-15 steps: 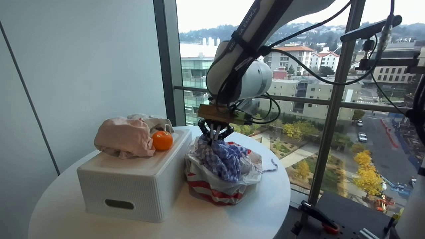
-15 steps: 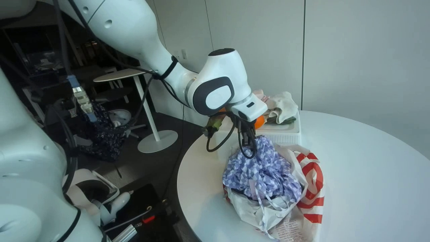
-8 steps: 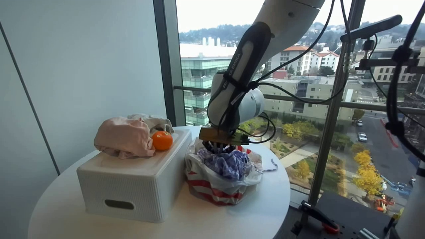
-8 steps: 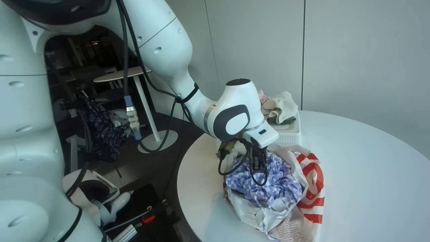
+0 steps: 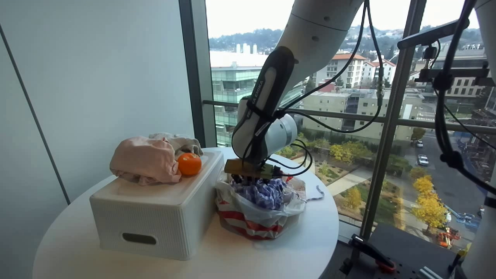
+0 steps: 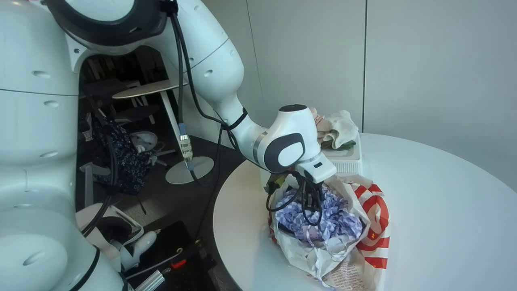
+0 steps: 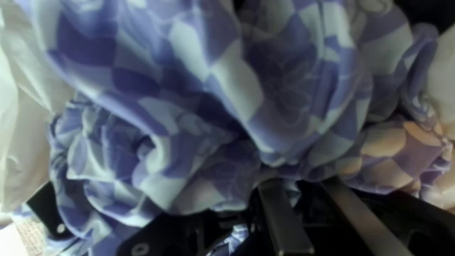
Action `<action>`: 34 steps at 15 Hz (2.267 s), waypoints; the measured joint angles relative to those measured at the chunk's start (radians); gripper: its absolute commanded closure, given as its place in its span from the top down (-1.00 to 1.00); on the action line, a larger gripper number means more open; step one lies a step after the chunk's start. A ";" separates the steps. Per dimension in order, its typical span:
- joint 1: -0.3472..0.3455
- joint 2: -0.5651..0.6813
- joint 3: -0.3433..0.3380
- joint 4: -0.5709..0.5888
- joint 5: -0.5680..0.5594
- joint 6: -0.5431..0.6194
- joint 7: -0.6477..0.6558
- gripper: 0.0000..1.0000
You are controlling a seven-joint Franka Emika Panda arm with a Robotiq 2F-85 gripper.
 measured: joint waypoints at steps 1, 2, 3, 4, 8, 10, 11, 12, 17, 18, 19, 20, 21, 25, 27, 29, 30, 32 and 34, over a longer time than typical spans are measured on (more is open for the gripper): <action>0.016 -0.002 -0.023 0.003 -0.001 -0.003 0.013 0.15; 0.034 -0.006 -0.050 0.005 -0.005 -0.010 0.032 0.33; 0.049 -0.012 -0.075 0.007 -0.009 -0.023 0.051 0.47; 0.062 -0.021 -0.101 0.007 -0.018 -0.035 0.075 0.65; 0.060 -0.091 -0.143 0.007 -0.027 -0.142 0.145 1.00; 0.038 -0.139 -0.137 0.007 -0.022 -0.213 0.172 1.00; 0.021 -0.165 -0.127 0.007 -0.015 -0.251 0.174 1.00; 0.001 -0.192 -0.116 0.007 -0.001 -0.290 0.174 1.00; -0.098 -0.310 -0.090 -0.004 0.011 -0.448 0.193 1.00; -0.118 -0.330 -0.089 -0.009 0.010 -0.481 0.196 1.00; -0.136 -0.345 -0.088 -0.014 0.007 -0.511 0.199 1.00; -0.154 -0.358 -0.087 -0.019 -0.008 -0.545 0.207 1.00; -0.169 -0.365 -0.085 -0.024 -0.025 -0.576 0.216 1.00; -0.208 -0.366 -0.073 -0.067 -0.074 -0.672 0.231 1.00; -0.214 -0.363 -0.059 -0.099 -0.082 -0.699 0.231 1.00; -0.214 -0.350 -0.042 -0.129 -0.101 -0.683 0.266 1.00; -0.214 -0.334 -0.034 -0.138 -0.111 -0.655 0.293 1.00; -0.213 -0.286 -0.025 -0.144 -0.147 -0.574 0.363 1.00; -0.212 -0.219 -0.026 -0.137 -0.201 -0.497 0.450 1.00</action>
